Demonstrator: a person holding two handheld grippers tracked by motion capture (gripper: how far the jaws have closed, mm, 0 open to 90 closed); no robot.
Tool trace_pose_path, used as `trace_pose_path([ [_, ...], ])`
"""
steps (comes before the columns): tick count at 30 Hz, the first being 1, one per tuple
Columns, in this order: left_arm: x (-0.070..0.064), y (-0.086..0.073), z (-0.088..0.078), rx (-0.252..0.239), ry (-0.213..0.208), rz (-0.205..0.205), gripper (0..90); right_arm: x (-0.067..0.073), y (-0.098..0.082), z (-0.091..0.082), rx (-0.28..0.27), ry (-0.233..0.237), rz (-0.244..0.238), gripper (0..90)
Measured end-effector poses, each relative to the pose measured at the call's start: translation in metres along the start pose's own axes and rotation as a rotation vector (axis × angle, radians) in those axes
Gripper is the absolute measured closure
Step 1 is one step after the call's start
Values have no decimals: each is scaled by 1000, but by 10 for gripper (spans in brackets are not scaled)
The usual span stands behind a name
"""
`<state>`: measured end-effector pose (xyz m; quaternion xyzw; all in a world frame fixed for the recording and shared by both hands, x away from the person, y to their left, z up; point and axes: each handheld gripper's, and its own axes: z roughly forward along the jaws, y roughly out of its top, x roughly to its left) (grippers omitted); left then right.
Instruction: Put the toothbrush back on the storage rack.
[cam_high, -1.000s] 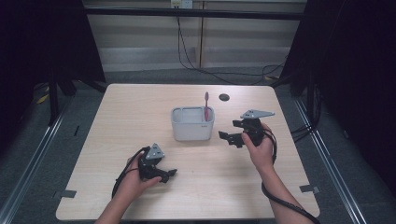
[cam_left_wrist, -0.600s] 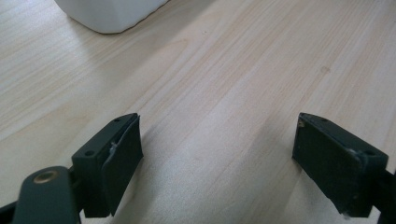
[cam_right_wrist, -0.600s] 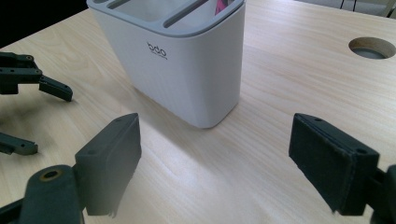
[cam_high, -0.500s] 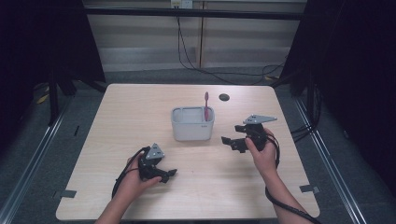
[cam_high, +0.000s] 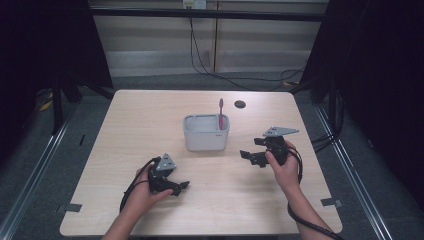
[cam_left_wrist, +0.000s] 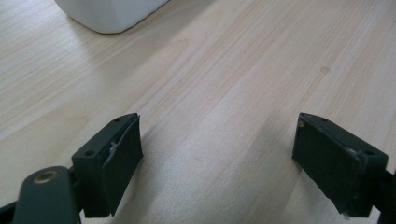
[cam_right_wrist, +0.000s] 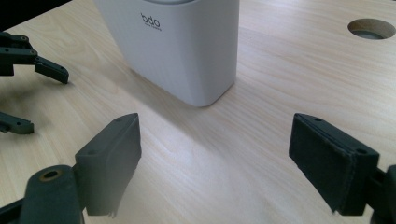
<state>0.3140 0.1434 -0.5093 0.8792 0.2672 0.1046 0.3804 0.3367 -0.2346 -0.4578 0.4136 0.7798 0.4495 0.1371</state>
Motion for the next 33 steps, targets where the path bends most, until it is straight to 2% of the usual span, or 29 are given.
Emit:
trace_pose_path([
  [33,0,0,0,1,0,1,153,-19,-36,-23,62,-38,-10,165],
])
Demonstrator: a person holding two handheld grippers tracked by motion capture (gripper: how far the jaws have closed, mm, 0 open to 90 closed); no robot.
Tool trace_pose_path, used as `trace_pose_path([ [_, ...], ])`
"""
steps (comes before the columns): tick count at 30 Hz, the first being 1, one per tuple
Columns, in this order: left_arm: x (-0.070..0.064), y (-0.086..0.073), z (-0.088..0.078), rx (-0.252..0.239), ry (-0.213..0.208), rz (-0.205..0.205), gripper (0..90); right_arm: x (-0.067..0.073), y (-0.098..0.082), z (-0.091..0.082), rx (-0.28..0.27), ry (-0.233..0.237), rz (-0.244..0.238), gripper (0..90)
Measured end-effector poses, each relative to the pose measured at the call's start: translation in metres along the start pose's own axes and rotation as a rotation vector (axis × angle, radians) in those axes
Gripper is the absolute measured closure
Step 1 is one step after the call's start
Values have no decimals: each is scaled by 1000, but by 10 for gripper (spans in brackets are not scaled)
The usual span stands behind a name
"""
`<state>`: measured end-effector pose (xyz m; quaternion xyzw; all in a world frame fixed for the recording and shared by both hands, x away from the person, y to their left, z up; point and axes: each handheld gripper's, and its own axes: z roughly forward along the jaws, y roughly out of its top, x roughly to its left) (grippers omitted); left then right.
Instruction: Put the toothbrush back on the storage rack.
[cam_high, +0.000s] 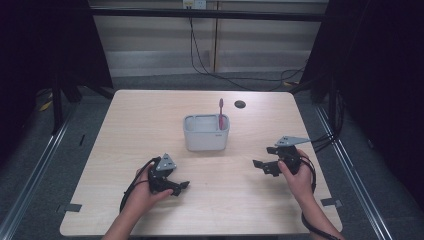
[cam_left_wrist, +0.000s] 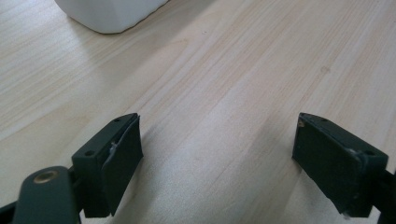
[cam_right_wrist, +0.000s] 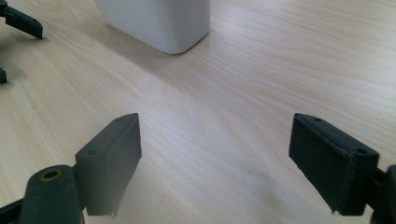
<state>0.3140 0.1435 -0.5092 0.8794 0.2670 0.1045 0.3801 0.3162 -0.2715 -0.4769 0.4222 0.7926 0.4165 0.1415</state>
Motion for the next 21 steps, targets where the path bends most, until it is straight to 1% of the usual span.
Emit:
trace_pose_path([
  [6,0,0,0,0,-1,-1,153,-3,-4,-3,9,-8,-8,166],
  [12,0,0,0,0,0,0,153,-7,-12,-8,22,-27,-4,166],
  [21,0,0,0,0,0,-1,153,-11,-21,-10,33,-34,-1,166],
])
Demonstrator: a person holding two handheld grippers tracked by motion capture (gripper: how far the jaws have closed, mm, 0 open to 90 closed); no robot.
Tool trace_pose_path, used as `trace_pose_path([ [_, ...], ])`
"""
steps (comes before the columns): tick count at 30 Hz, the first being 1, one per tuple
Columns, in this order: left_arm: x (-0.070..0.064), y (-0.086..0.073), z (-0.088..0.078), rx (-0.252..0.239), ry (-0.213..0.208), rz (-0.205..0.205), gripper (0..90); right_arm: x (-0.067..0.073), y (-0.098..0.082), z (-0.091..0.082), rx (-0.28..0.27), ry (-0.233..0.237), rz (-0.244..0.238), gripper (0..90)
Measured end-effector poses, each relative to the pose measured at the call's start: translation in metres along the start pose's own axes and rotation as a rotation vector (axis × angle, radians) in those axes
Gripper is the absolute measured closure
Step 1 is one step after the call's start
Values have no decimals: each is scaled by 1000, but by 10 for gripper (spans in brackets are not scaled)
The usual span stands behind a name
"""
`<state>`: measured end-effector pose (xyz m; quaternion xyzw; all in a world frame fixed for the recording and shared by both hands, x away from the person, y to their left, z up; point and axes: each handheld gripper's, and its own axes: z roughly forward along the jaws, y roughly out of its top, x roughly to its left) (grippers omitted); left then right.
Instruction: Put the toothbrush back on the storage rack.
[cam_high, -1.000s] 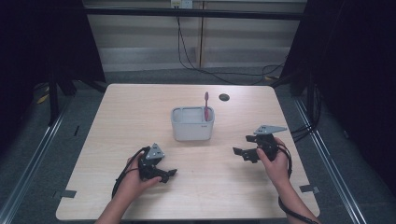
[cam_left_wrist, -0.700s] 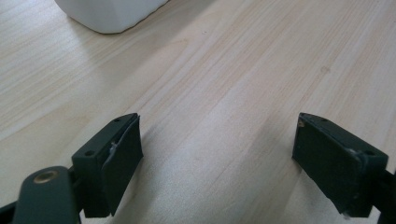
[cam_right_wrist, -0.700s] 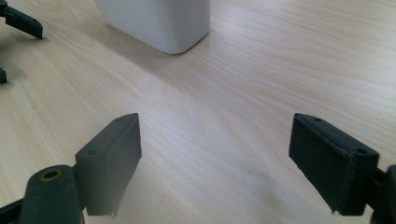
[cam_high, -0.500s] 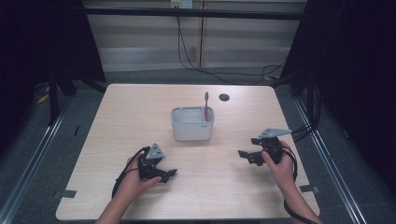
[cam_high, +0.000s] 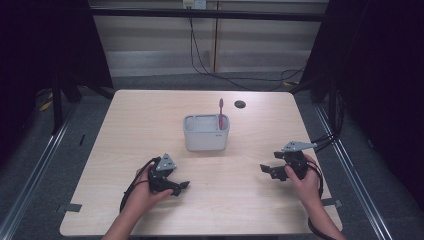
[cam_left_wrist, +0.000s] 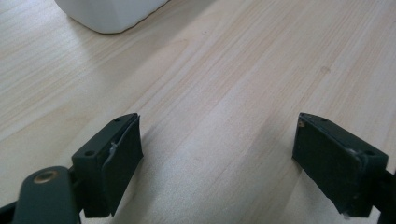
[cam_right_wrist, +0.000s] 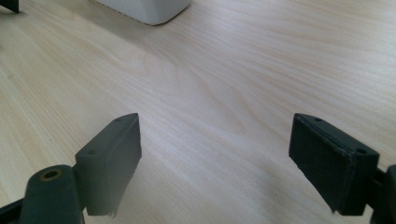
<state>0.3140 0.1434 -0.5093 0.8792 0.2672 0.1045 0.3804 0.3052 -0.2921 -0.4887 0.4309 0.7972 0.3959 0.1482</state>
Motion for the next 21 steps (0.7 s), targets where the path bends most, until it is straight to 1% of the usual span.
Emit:
trace_pose_path([
  [9,0,0,0,0,0,0,153,0,-7,1,23,-2,-13,166],
  [15,0,0,0,0,0,0,153,-1,-11,1,31,-11,-7,167],
  [17,0,0,0,0,0,1,153,-2,-13,2,46,-14,-11,167],
  [19,0,0,0,0,0,1,153,-3,-15,3,58,-24,-36,167],
  [21,0,0,0,1,0,1,153,-3,-16,3,65,-28,-30,167],
])
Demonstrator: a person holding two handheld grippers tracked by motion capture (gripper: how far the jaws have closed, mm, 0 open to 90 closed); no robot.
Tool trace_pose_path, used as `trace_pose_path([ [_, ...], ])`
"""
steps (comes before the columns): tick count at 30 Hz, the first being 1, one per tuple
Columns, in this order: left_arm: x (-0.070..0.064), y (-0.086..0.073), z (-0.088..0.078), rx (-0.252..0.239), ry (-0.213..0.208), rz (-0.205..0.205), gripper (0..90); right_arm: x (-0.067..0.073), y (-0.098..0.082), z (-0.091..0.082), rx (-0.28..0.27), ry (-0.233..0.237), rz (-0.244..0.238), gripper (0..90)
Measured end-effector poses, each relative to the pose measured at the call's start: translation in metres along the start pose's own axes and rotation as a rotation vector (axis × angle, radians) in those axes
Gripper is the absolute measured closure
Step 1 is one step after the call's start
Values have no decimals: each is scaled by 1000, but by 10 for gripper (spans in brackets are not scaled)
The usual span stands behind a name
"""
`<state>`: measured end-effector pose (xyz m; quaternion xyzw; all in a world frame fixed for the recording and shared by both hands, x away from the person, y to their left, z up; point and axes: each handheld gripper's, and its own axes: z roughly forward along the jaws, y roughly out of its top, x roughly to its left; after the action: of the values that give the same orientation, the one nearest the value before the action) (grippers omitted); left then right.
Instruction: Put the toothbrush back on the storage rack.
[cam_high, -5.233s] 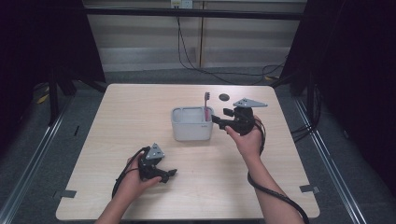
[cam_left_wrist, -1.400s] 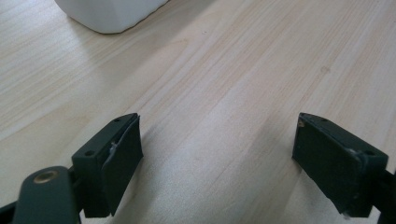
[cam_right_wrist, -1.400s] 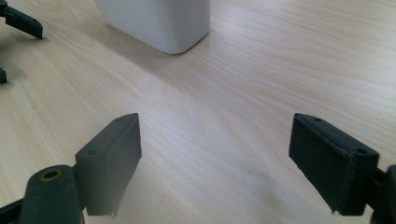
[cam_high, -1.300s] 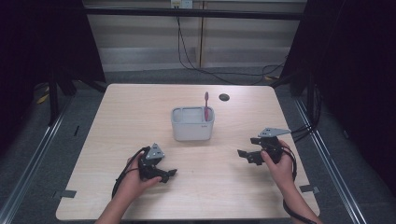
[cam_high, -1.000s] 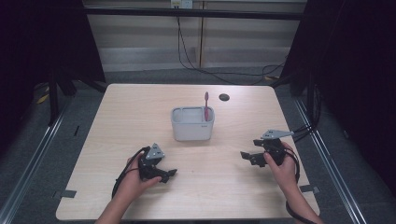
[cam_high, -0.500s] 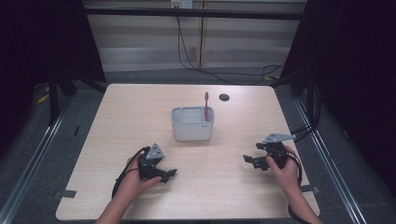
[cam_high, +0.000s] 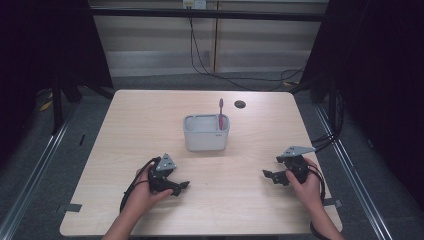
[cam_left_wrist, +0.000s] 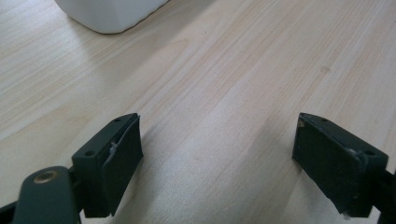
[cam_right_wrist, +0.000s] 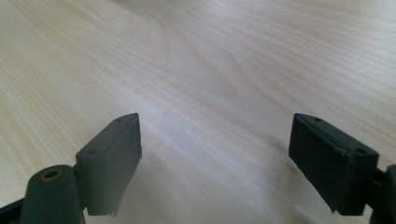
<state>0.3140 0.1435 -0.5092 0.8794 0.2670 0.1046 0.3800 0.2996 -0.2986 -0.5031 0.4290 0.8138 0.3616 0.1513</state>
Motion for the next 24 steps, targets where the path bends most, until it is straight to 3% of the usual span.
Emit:
trace_pose_path([
  [8,0,0,0,-1,0,0,153,1,-3,3,32,-15,-24,167],
  [13,0,0,0,-1,1,-1,153,0,-5,4,22,-18,-51,151],
  [24,0,0,0,-4,2,-5,153,-1,-8,5,1,-14,-37,132],
])
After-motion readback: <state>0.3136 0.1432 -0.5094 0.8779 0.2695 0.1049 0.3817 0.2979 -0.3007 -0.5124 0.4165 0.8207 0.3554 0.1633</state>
